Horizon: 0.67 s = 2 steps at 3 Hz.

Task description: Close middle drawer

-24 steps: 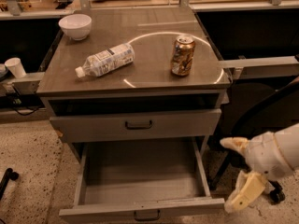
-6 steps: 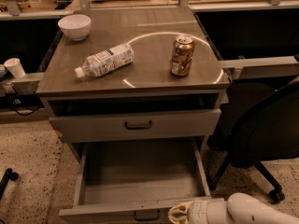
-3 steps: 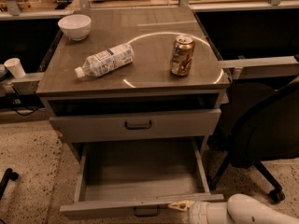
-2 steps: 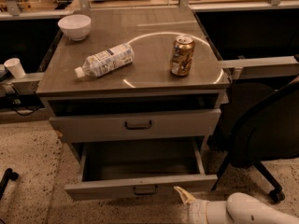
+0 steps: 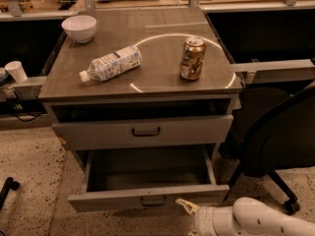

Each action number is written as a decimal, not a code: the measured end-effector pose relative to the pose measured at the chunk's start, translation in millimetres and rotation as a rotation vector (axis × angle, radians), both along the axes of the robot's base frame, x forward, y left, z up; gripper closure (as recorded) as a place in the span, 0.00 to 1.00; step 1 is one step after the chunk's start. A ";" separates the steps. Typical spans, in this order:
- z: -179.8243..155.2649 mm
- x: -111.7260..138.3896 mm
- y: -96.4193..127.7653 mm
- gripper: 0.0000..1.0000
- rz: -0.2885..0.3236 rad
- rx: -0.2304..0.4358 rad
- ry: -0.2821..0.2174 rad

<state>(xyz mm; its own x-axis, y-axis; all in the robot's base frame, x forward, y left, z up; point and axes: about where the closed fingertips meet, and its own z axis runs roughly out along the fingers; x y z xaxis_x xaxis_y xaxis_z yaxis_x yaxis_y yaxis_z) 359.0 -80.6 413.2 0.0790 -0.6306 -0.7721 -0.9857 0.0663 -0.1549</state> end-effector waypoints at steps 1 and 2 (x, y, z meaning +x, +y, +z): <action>-11.1 13.5 8.9 0.42 0.018 -0.014 -0.026; -31.9 37.4 7.8 0.73 -0.019 -0.042 -0.068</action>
Offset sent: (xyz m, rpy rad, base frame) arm 0.0534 0.0065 -0.0433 -0.0722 -0.0935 -0.0434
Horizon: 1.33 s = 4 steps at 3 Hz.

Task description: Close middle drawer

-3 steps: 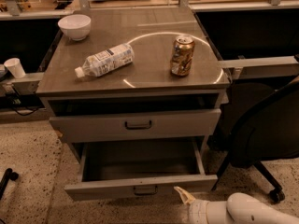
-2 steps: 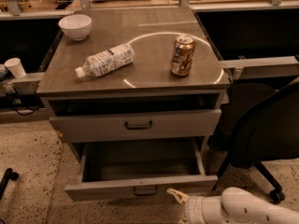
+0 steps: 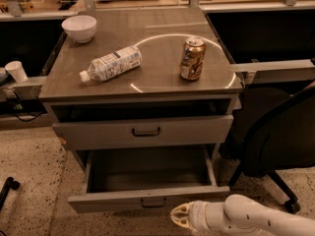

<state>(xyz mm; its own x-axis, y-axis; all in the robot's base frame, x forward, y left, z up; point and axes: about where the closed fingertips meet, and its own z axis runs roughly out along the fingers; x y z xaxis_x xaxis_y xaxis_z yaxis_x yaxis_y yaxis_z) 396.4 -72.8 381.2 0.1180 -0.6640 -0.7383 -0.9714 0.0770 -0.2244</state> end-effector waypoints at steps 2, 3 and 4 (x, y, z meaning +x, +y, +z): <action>-23.6 27.6 -6.5 1.00 -0.081 0.008 -0.045; -24.4 28.2 -6.6 0.82 -0.084 0.008 -0.046; -24.4 28.2 -6.6 0.59 -0.084 0.008 -0.046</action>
Offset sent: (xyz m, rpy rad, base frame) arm 0.0442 -0.0153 -0.0327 0.0134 -0.0719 -0.1499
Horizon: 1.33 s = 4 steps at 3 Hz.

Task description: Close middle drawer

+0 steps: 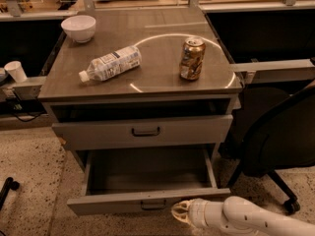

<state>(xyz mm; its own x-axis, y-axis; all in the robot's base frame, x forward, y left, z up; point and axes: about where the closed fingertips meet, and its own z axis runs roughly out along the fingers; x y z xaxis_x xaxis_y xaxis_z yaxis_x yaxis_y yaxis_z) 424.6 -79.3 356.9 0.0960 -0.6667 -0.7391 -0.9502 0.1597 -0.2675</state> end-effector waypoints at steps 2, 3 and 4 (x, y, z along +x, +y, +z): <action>0.0 0.0 0.1 0.13 0.000 0.000 0.000; 0.0 0.0 0.1 0.00 0.000 0.000 0.000; 0.0 0.0 0.1 0.00 0.000 0.000 0.000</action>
Offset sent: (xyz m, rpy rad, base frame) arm 0.0000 0.0000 0.0000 0.0000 0.0000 0.0000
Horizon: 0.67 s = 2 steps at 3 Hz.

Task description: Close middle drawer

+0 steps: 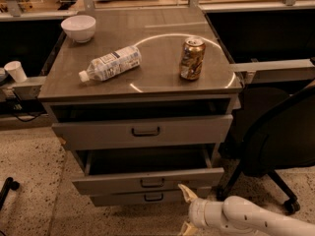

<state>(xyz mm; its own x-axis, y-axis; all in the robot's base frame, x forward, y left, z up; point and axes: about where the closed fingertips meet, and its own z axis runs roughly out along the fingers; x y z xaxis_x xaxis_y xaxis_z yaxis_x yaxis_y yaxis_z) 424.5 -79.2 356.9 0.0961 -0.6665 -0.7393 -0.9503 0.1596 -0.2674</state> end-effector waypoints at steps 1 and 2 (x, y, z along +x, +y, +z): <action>3.6 -0.9 0.6 0.18 -0.007 0.018 -0.009; 7.2 15.3 4.3 0.42 -0.006 0.046 -0.023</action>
Offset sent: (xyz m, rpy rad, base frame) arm 0.0456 0.0023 0.0139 0.0767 -0.0511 -0.0167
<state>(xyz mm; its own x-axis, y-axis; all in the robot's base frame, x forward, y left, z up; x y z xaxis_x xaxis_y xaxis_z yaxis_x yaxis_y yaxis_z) 439.9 -74.9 364.0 0.1098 -0.6324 -0.7668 -0.9429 0.1778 -0.2816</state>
